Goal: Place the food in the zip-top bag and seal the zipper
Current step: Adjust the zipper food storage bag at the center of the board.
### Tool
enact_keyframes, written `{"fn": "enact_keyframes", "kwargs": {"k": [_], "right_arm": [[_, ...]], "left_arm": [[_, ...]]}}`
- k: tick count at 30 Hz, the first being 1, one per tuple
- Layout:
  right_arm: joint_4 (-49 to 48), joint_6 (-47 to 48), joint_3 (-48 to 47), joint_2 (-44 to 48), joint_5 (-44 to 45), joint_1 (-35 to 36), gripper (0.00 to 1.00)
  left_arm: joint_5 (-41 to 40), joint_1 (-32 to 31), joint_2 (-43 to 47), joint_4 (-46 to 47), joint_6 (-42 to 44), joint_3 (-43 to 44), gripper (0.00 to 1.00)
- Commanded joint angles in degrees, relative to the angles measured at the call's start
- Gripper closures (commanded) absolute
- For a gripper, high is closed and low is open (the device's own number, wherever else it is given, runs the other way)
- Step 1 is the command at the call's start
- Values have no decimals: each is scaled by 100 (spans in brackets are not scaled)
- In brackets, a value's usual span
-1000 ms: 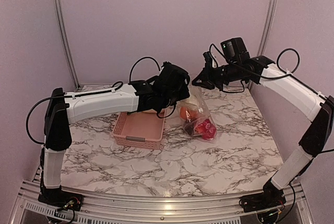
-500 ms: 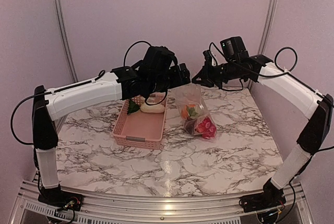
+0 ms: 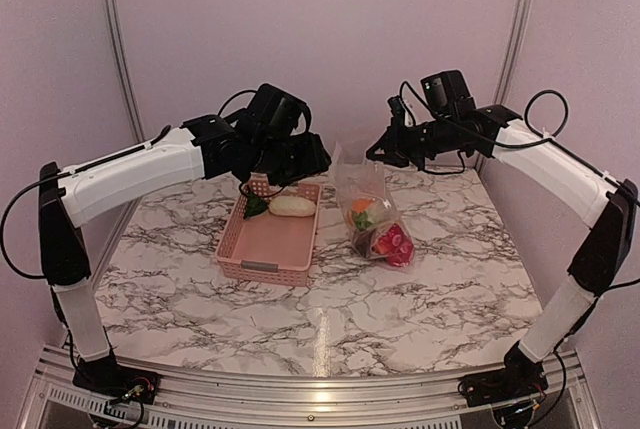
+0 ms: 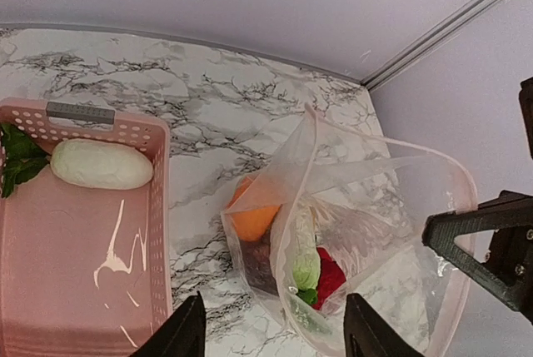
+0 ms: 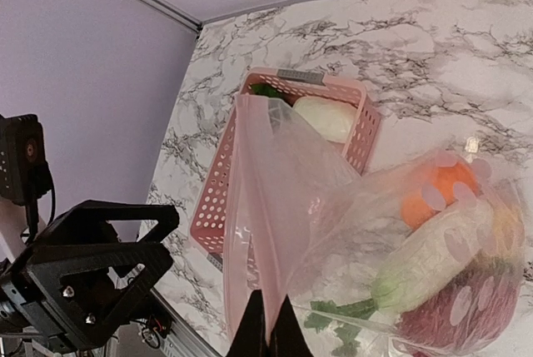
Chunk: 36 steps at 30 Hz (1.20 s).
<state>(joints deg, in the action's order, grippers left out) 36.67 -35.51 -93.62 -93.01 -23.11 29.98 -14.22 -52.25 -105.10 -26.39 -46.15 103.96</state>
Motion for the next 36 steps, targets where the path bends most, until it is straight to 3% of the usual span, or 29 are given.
{"fn": "enact_keyframes", "kwargs": {"k": [1,5,8,11,17,21,25,32,36], "right_arm": [[-183,107,-154,-113,-34,-19,100],[-164,140,-191,-158,-52,-17,100],[-162,158,-166,-160,-53,-18,100],[-151,160,-141,-141,-53,-19,100],[75,356,-299,-121,108,-25,100],[759,700,-893,-204,728,-169,100],[1112,850,-1052,-211,1058,-416,100],[1521,986,-1817,-268,1424,-643,100],[1778,1163,-2224,-314,1681,-696,100]], "left_arm": [[1038,182,-473,-412,51,432,42],[1596,248,-917,-665,88,964,40],[1863,308,-1084,-685,-35,1018,48],[1991,368,-1237,-785,-186,1127,59],[1982,420,-1456,-840,-372,1740,99],[2539,388,-1560,-158,-720,2518,100],[2716,328,-1485,570,-1392,2586,100],[2577,329,-1755,-11,-1302,2620,100],[2503,347,-1790,157,-1115,2633,100]]}}
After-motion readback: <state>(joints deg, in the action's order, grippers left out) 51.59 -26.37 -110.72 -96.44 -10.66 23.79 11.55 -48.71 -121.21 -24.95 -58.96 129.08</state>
